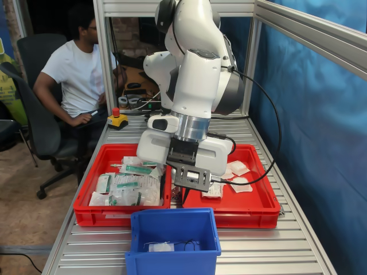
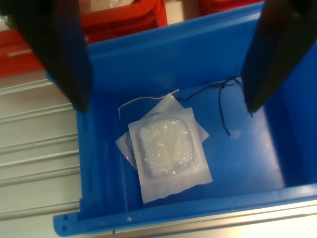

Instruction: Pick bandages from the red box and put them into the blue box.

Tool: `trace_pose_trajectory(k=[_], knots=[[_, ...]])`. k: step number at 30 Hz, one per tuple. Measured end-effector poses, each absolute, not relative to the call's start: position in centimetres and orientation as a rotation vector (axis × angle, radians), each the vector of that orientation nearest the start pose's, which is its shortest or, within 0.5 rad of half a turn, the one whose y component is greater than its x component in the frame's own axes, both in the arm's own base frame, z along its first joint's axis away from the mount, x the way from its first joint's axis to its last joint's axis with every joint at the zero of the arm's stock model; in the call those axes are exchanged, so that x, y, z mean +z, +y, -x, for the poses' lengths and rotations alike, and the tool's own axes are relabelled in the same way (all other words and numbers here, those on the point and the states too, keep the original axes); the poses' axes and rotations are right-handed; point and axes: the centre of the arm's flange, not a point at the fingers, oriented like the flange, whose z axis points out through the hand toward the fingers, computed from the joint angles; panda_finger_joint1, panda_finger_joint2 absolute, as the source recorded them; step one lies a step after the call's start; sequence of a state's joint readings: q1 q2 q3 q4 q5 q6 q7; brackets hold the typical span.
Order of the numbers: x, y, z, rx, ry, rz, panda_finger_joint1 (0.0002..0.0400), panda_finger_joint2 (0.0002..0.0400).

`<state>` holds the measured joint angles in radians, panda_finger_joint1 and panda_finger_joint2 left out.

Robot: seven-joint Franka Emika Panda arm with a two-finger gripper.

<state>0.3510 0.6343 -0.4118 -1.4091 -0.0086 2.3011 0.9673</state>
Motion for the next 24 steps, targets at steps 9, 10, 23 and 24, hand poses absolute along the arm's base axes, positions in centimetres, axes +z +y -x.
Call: trace_pose_trajectory(k=[9,10,23,24], knots=[[38.54,2.21,-74.37,-0.603,1.394,2.836,0.0298,0.0298],[38.54,2.21,-74.37,-0.603,1.394,2.836,0.0348,0.0348],[38.06,2.28,-73.76,-0.532,1.416,2.866,0.0398,0.0398],[37.99,2.3,-73.59,-0.516,1.419,2.87,0.0398,0.0398]])
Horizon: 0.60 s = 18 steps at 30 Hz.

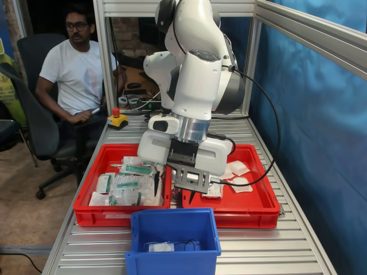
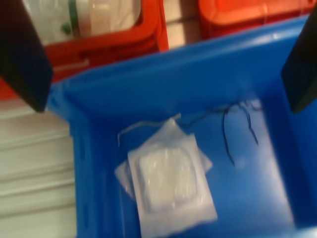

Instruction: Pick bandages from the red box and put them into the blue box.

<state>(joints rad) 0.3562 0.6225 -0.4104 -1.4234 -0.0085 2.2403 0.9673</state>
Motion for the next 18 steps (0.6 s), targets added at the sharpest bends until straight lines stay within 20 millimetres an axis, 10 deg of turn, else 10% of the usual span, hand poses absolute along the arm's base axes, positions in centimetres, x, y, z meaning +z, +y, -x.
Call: trace_pose_trajectory(k=[18], knots=[[41.2,2.6,-67.5,-0.323,1.427,2.845,0.04,0.04]])
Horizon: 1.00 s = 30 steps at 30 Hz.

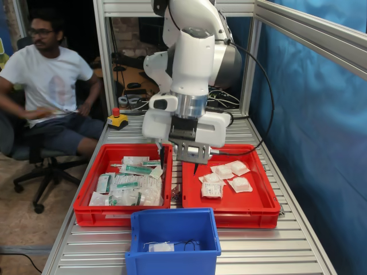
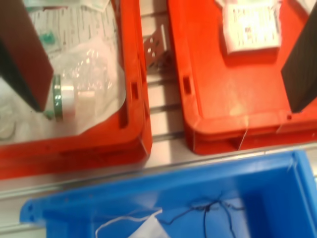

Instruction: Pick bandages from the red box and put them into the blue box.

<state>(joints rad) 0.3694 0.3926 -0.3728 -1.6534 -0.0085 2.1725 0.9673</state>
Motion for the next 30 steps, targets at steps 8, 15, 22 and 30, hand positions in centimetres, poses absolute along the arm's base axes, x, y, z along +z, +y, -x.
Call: trace_pose_trajectory(k=[8,15,22,30], knots=[[43.1,2.6,-64.9,-0.293,1.415,2.818,0.04,0.04],[43.6,3.2,-63.3,-0.258,1.388,2.805,0.04,0.04],[43.8,4.3,-62.6,-0.227,1.349,2.799,0.04,0.04],[44.1,5.1,-61.3,-0.201,1.317,2.794,0.04,0.04]])
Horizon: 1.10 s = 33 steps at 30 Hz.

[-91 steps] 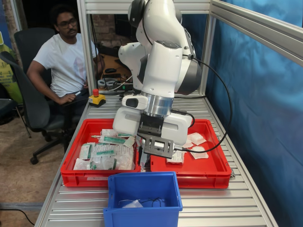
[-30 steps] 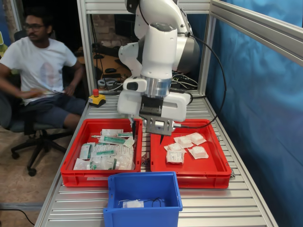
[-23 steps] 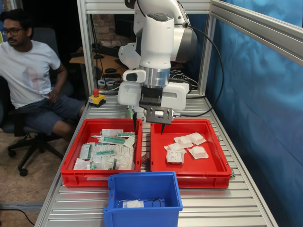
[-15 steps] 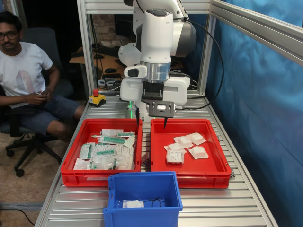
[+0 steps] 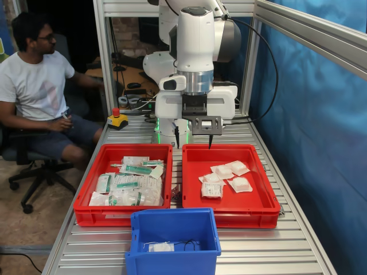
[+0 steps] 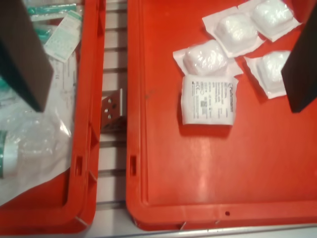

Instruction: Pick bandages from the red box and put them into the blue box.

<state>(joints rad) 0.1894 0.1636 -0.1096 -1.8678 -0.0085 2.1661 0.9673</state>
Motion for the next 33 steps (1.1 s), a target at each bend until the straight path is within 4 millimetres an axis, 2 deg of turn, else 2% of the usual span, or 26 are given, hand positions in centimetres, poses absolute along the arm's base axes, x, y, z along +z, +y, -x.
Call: trace_pose_trajectory(k=[7,14,23,33], knots=[[44.4,5.5,-59.1,-0.173,1.299,2.796,0.04,0.04],[45.4,5.4,-57.3,-0.18,1.294,2.79,0.04,0.04],[46.8,5.1,-56.5,-0.209,1.293,2.777,0.04,0.04],[46.9,5.0,-56.2,-0.209,1.296,2.777,0.04,0.04]])
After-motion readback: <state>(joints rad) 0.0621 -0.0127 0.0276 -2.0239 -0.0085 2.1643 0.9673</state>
